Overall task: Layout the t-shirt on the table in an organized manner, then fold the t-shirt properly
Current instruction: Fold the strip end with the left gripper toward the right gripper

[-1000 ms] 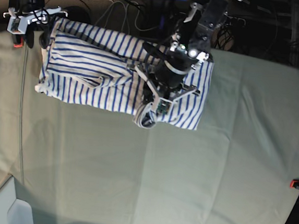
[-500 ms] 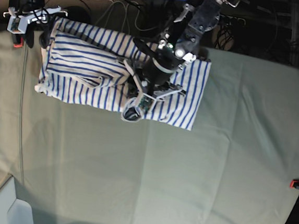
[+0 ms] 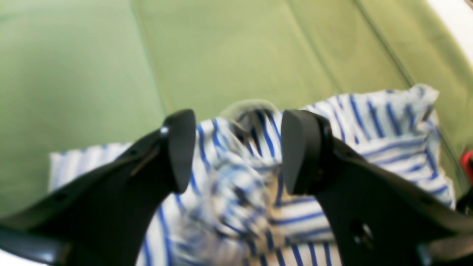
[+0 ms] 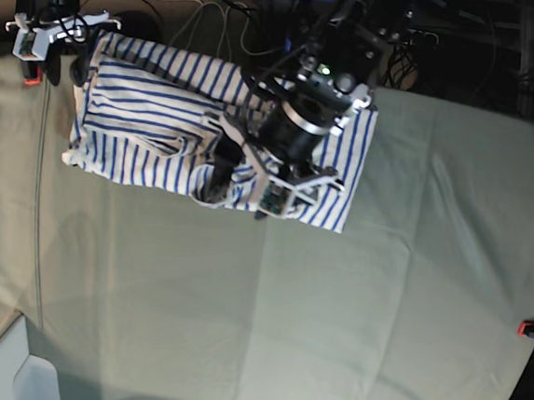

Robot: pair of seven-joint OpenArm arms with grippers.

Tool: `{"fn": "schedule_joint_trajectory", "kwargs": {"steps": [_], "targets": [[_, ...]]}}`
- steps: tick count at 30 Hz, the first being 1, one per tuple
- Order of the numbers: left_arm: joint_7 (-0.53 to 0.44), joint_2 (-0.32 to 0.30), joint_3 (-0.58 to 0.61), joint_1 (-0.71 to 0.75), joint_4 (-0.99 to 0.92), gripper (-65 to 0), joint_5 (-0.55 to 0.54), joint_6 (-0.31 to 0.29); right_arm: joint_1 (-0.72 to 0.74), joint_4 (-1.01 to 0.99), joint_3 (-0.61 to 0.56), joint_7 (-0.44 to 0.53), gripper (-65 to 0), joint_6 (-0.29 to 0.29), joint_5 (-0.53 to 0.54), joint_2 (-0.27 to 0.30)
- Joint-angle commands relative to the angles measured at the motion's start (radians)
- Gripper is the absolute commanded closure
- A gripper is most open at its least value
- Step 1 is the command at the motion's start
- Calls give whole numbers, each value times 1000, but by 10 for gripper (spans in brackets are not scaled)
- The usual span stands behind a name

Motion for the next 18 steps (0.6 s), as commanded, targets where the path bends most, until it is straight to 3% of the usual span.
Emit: {"fn": "schedule_joint_trajectory", "kwargs": {"steps": [1,5,8,14,18], "targets": [[-20,-12,-33,0,21,-327,1,5,-5,19,3,27,-267,3,22,7],[-20,-18,-134,1,-47,-265,0,-1,-4,19,3,24,-269,3,22,7],[-20,-22,-128,-4,-127,-257,0,-6,-1,19,3,23,-270,3,23,7],[-20,-22,36,-37,-249,-257,0,-6,39,19,36,21,-277,3,26,-13],[-20,-22,156,-88,-325,-257,0,-6,62,17,40,-23,-363,3,26,-15]]}}
